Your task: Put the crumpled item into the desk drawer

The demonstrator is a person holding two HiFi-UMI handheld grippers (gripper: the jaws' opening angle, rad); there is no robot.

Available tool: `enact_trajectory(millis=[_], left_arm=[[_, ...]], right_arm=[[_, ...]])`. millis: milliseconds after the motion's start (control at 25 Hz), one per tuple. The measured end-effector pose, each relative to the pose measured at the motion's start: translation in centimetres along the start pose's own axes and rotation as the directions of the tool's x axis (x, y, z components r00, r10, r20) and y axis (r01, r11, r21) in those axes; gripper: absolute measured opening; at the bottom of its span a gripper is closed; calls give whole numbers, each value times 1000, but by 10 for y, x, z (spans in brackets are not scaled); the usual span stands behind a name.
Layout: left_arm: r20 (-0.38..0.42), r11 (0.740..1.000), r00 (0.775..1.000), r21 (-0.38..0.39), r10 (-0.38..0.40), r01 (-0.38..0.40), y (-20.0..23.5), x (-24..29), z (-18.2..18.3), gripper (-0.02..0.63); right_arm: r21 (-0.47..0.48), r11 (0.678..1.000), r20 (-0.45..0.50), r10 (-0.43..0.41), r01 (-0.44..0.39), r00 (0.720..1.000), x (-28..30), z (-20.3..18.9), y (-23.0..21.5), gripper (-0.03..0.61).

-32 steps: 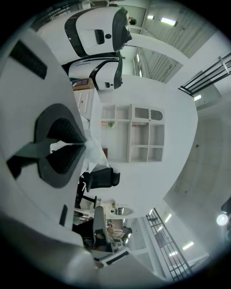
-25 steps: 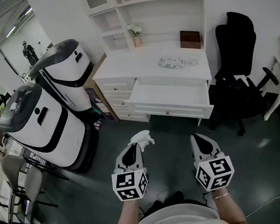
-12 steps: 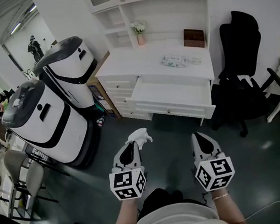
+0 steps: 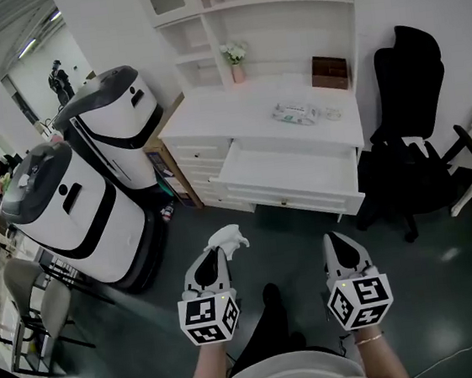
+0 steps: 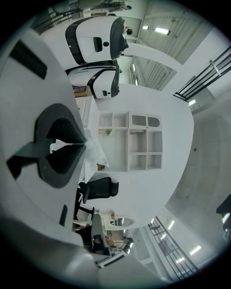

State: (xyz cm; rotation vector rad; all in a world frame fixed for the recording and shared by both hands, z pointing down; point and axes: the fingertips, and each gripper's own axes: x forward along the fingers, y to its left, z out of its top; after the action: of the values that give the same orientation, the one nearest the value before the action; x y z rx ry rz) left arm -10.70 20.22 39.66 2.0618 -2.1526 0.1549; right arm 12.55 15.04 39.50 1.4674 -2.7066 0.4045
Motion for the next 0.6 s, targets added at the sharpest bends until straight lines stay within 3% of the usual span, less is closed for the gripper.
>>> enact_trajectory(millis=[600], left_arm=[[-12, 1000, 1000, -19, -18, 18, 39, 130, 18, 8]], right_arm=[[-1, 998, -35, -64, 64, 997, 117, 18, -39, 2]])
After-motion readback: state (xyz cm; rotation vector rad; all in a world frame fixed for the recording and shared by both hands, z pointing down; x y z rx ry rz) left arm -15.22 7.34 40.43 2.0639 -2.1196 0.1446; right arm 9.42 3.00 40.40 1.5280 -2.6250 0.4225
